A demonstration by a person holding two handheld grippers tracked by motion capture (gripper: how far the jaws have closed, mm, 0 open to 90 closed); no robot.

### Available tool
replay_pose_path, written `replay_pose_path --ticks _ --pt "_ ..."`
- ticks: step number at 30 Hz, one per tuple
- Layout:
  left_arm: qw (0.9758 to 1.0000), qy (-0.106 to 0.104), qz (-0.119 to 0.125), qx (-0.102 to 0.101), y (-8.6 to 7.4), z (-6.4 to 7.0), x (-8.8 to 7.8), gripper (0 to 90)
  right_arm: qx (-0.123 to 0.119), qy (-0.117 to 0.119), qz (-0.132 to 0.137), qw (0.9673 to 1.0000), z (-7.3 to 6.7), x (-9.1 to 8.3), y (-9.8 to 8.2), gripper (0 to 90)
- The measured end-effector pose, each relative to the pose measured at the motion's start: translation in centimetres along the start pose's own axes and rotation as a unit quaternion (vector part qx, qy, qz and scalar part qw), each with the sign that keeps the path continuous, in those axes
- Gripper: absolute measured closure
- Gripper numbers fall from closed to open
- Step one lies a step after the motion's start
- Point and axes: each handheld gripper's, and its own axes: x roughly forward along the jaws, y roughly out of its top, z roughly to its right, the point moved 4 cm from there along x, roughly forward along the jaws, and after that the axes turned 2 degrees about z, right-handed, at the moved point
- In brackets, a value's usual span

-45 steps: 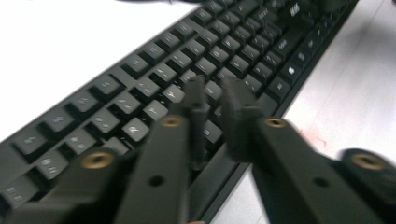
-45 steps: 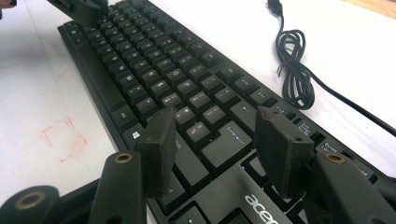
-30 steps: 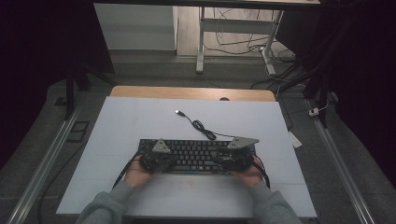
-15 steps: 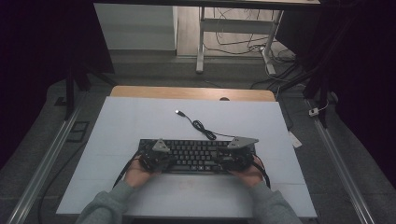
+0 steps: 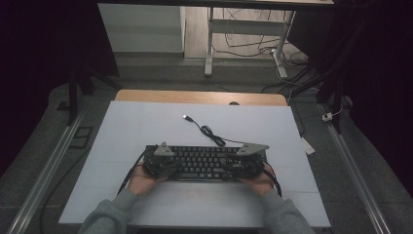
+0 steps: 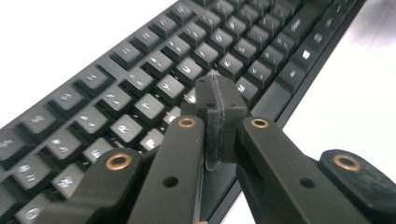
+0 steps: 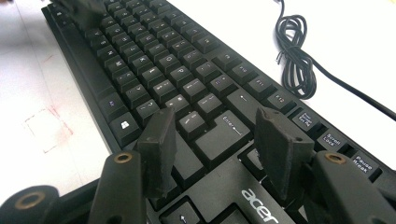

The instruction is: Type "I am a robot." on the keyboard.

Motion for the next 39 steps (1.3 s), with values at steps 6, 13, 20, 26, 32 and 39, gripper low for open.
replay_pose_path --ticks 6,13,20,26,32,39 --pt "0.9991 0.008 0.023 -0.035 -0.1 -0.8 -1.9 76.3 0.006 0.002 -0.001 1.0000 0.0 0.1 -0.1 49.0" --pt "0.9974 0.045 0.017 -0.054 -0.7 -1.3 -3.2 50.1 0.009 0.006 0.002 0.9999 0.1 0.0 -0.1 48.5" --pt "0.9952 0.060 0.025 -0.072 -1.0 -2.3 -3.8 39.6 0.010 0.008 0.016 0.9998 0.2 -0.3 0.1 48.3" --pt "0.9959 0.059 0.018 -0.066 -1.1 -2.4 -3.9 34.2 0.012 0.014 0.026 0.9995 -0.1 -0.4 0.7 48.1" --pt "0.9965 0.053 0.016 -0.063 -1.0 -2.2 -3.6 32.0 0.001 0.021 -0.003 0.9998 -0.8 0.2 1.5 47.7" --pt "0.9965 0.053 0.013 -0.064 -1.0 -2.3 -3.4 31.5 0.011 0.011 0.014 0.9998 -0.5 0.2 3.5 49.9"
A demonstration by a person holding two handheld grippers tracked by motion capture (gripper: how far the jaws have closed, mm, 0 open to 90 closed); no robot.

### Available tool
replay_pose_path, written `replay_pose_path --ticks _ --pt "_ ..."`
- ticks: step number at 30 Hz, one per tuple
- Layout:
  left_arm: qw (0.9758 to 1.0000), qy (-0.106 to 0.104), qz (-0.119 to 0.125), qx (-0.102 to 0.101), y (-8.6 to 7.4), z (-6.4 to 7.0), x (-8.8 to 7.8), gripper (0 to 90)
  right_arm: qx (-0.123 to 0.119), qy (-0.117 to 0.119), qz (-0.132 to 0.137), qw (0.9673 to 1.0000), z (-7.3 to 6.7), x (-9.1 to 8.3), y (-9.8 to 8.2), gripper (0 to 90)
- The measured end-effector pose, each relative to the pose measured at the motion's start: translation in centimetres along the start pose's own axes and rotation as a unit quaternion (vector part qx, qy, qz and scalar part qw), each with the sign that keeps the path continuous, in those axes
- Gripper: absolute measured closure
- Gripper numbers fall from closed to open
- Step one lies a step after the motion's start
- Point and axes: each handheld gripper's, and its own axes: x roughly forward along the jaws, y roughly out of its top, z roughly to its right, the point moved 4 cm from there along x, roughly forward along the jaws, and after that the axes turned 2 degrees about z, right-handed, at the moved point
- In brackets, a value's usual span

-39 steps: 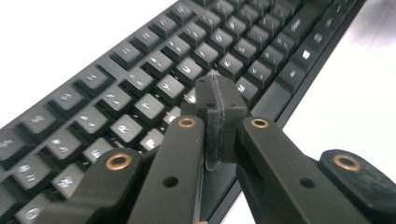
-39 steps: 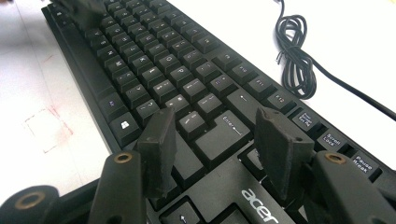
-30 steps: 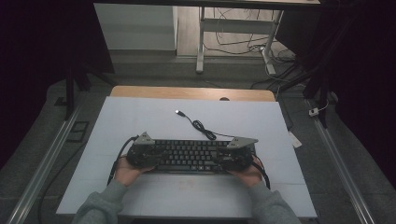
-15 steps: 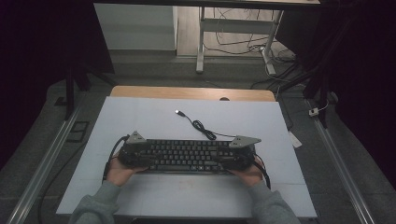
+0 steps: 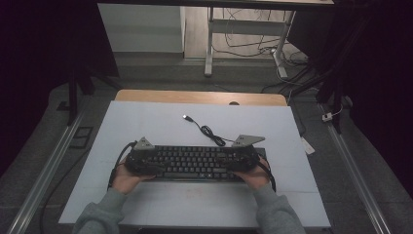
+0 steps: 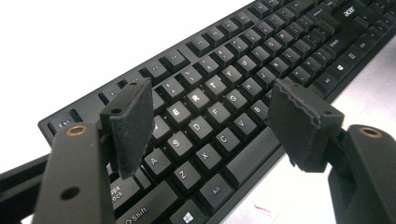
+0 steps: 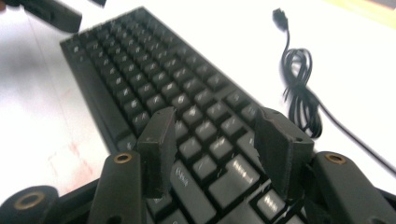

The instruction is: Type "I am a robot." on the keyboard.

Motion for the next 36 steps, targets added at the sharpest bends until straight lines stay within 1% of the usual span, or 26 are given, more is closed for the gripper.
replay_pose_path --ticks 2,7,8,10,14,16,19,20,26,30,36 --pt "1.0000 0.000 -0.001 -0.001 0.0 0.0 0.1 31.3 0.009 0.003 0.011 0.9999 0.0 0.2 0.5 50.6" --pt "1.0000 0.002 -0.001 0.005 0.0 0.1 0.0 31.2 0.012 0.009 0.013 0.9998 -0.3 1.3 1.5 55.6" --pt "1.0000 0.001 0.000 0.005 0.0 0.1 0.0 31.2 0.008 0.011 0.009 0.9999 -0.5 1.6 1.6 56.9" --pt "1.0000 0.000 -0.001 0.005 0.0 0.1 0.1 31.2 -0.014 0.006 -0.005 0.9999 -0.8 2.3 1.7 60.1" --pt "1.0000 0.001 -0.006 0.007 -0.1 0.1 0.2 31.0 -0.021 0.011 -0.018 0.9996 -0.8 3.6 2.0 70.6" --pt "0.9999 0.002 -0.008 0.009 -0.2 0.1 0.2 30.9 -0.013 0.018 -0.020 0.9996 -0.7 4.2 2.0 77.2" --pt "0.9999 0.004 -0.010 0.011 -0.2 0.1 0.2 30.9 0.007 0.035 -0.017 0.9992 -0.8 4.9 2.0 87.6" --pt "0.9999 0.005 -0.009 0.011 -0.3 0.1 0.2 30.9 0.008 0.038 -0.017 0.9991 -0.9 5.0 2.0 89.5" --pt "0.9999 0.004 -0.011 0.012 -0.3 0.1 0.2 30.9 0.001 0.044 -0.027 0.9987 -1.5 6.4 2.1 90.0" --pt "0.9998 0.005 -0.013 0.014 -0.4 0.2 0.3 30.9 -0.008 0.046 -0.043 0.9980 -1.9 7.2 1.8 90.0" --pt "0.9997 0.004 -0.018 0.017 -0.5 0.2 0.5 30.7 -0.014 0.038 -0.064 0.9971 -1.9 8.1 1.0 90.0"
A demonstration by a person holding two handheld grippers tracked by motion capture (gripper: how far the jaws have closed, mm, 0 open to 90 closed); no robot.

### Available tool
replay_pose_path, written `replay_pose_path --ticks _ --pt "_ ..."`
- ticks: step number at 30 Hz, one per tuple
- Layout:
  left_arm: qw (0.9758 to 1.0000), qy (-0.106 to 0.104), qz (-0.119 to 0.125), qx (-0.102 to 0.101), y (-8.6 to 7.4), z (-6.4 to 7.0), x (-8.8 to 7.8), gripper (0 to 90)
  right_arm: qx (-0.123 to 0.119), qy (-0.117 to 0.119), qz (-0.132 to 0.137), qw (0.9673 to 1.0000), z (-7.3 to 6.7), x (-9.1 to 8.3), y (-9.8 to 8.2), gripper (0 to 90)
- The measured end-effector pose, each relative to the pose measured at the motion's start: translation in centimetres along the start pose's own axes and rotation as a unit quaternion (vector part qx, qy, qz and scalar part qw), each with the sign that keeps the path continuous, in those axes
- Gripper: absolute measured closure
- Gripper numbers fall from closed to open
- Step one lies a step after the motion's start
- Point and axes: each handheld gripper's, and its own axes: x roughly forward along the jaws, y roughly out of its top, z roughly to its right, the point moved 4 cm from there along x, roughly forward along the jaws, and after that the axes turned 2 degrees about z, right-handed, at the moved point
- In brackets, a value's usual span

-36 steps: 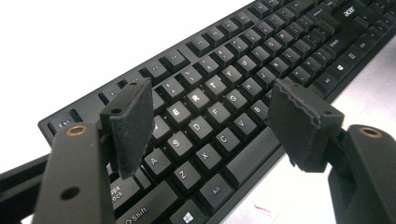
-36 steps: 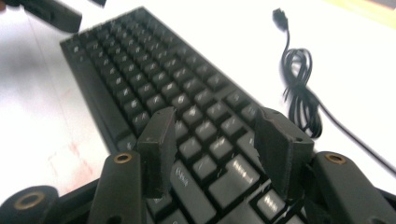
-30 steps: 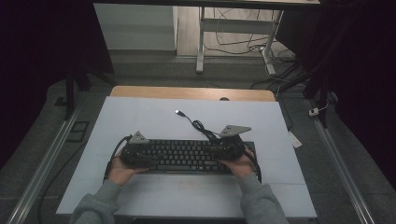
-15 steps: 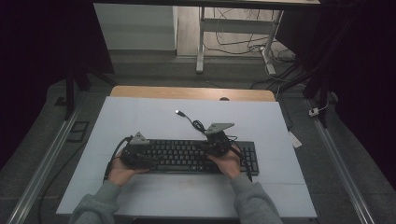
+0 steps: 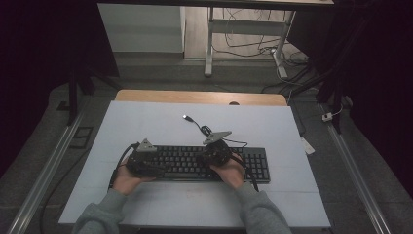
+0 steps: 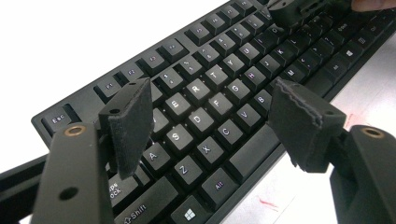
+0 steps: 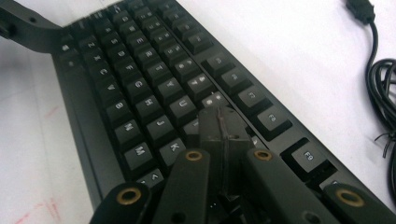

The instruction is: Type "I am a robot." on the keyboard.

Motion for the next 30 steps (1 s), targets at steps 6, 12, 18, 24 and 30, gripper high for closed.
replay_pose_path --ticks 6,12,18,24,30 --pt "1.0000 0.001 -0.001 0.001 -0.1 0.0 0.0 30.6 0.000 -0.005 -0.003 1.0000 0.1 0.3 -0.3 90.0" --pt "1.0000 0.002 -0.004 0.003 -0.2 0.0 0.1 30.5 -0.005 -0.006 -0.003 1.0000 0.0 0.4 -0.3 90.0" --pt "1.0000 0.003 -0.007 0.002 -0.4 -0.1 0.2 30.5 -0.011 -0.013 -0.007 0.9998 -0.2 0.6 -0.5 90.0" --pt "1.0000 0.005 -0.003 0.000 -0.4 -0.2 0.0 30.5 -0.010 -0.010 0.013 0.9998 -0.2 -0.1 0.0 90.0" --pt "1.0000 0.008 0.002 -0.004 -0.4 -0.3 -0.2 30.5 -0.002 -0.010 0.033 0.9994 0.0 -1.6 0.2 90.0"
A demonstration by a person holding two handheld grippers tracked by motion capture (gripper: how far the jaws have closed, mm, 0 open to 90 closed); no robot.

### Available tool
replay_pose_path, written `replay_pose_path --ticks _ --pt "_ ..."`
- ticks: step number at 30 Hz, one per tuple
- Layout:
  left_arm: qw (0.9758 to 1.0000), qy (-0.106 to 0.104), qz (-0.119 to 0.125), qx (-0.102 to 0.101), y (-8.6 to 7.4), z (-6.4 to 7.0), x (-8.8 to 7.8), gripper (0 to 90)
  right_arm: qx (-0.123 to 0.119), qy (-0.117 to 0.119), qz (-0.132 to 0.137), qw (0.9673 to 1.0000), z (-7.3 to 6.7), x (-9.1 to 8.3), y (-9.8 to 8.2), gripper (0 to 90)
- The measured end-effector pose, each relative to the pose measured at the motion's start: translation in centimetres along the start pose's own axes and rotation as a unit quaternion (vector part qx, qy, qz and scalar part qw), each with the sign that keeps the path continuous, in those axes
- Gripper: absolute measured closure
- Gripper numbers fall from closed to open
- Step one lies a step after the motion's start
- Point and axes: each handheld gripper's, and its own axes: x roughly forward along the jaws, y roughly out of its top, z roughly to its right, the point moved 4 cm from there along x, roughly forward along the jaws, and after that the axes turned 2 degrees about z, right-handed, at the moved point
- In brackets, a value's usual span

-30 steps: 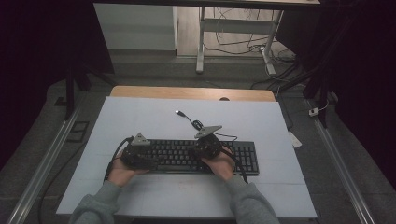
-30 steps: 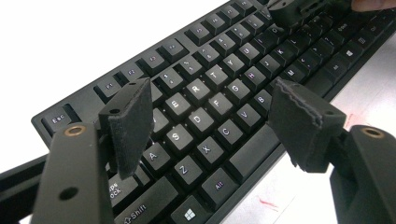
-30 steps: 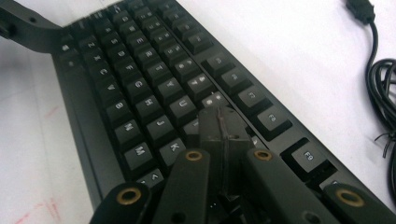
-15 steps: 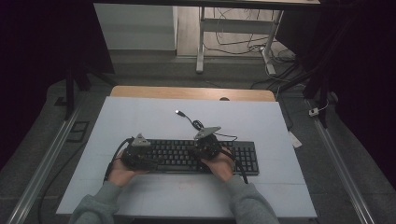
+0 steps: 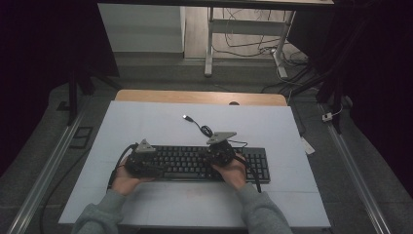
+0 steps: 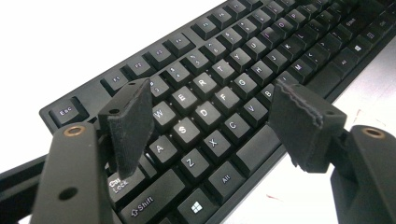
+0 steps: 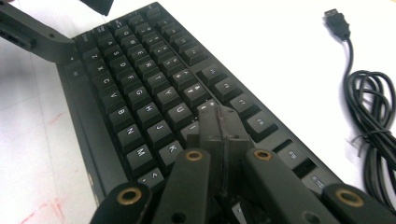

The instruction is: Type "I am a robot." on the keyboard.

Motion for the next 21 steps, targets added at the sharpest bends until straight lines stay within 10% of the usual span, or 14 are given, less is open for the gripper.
replay_pose_path --ticks 21 --pt "0.9999 0.010 -0.002 -0.004 -0.2 -0.5 0.0 30.5 0.018 -0.028 0.034 0.9989 1.2 -5.7 -3.2 53.3"
